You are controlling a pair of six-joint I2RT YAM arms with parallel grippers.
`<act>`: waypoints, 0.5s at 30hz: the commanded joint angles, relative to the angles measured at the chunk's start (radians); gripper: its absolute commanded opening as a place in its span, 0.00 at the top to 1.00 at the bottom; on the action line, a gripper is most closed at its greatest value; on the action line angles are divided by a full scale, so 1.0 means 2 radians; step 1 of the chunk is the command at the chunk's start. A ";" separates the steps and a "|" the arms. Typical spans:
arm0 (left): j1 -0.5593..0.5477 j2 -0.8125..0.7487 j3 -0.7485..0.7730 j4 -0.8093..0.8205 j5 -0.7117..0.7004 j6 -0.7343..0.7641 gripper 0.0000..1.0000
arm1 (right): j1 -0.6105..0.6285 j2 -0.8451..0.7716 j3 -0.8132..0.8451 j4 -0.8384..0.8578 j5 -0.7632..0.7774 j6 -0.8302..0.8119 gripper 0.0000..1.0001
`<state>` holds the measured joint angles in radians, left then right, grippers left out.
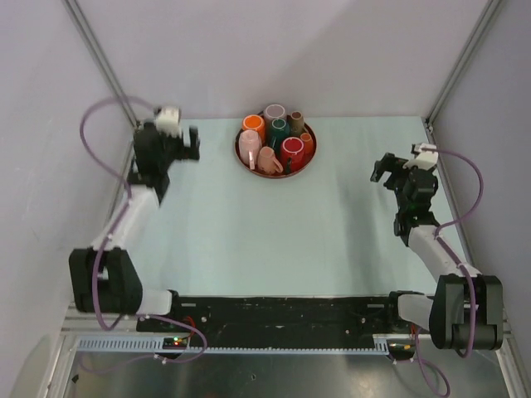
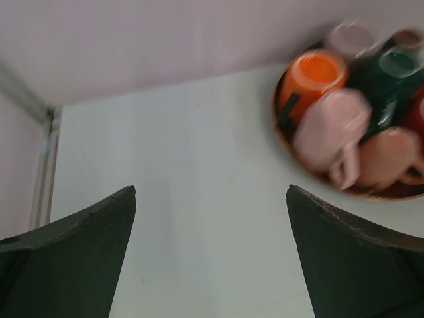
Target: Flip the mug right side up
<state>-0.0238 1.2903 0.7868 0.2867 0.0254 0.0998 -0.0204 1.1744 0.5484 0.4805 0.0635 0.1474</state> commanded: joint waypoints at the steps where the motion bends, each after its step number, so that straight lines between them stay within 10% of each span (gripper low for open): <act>1: -0.024 0.084 0.276 -0.384 0.174 0.016 0.02 | 0.027 -0.001 0.059 -0.088 0.008 0.042 0.00; 7: -0.163 0.183 0.417 -0.437 0.011 0.007 0.12 | 0.072 0.000 0.088 -0.119 0.035 0.057 0.03; 15: -0.189 0.307 0.473 -0.378 -0.122 -0.142 0.30 | 0.118 -0.015 0.089 -0.155 0.062 0.051 0.03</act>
<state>-0.4240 1.8206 1.6718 -0.4698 -0.0357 -0.0410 0.1818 1.1736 0.6868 0.2153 0.1291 0.2432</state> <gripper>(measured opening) 0.734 0.971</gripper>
